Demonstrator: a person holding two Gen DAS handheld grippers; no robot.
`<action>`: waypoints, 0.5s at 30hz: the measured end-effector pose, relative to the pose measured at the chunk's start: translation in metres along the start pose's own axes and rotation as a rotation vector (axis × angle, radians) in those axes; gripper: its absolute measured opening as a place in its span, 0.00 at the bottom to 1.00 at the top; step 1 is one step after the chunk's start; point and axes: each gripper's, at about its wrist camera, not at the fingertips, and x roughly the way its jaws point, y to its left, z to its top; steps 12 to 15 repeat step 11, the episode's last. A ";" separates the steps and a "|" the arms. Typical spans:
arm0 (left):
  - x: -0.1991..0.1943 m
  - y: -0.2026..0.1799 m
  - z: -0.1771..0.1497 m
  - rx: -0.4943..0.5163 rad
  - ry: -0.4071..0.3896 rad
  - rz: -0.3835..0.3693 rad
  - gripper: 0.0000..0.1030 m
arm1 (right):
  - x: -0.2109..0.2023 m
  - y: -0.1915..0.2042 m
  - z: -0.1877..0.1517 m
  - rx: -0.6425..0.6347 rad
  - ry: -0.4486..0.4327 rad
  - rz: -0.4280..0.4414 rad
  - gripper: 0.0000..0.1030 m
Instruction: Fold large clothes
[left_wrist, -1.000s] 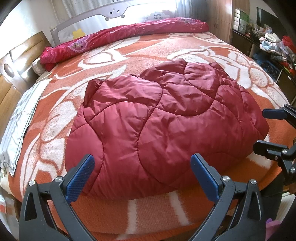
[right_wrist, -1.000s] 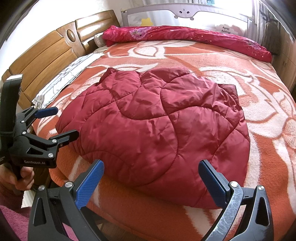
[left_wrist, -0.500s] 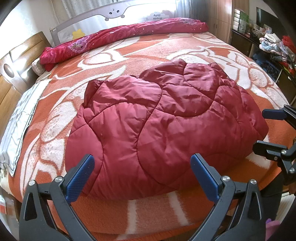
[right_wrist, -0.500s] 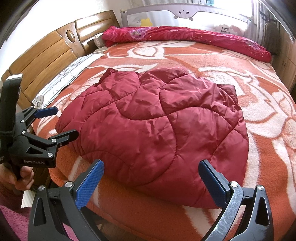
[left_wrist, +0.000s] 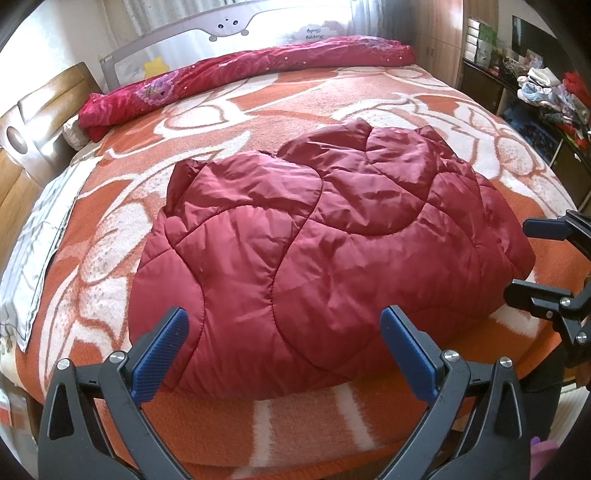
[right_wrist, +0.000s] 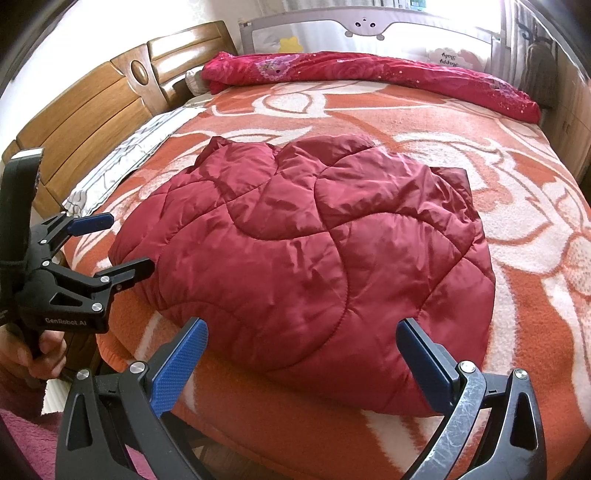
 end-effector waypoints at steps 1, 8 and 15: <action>0.000 0.000 0.000 0.002 -0.002 -0.002 1.00 | 0.000 0.000 0.000 0.001 0.000 0.001 1.00; 0.002 0.001 -0.002 -0.005 -0.001 -0.023 1.00 | 0.006 -0.002 -0.002 0.011 0.012 0.007 1.00; 0.001 0.002 -0.002 -0.012 -0.002 -0.042 1.00 | 0.007 -0.003 -0.002 0.016 0.012 0.010 1.00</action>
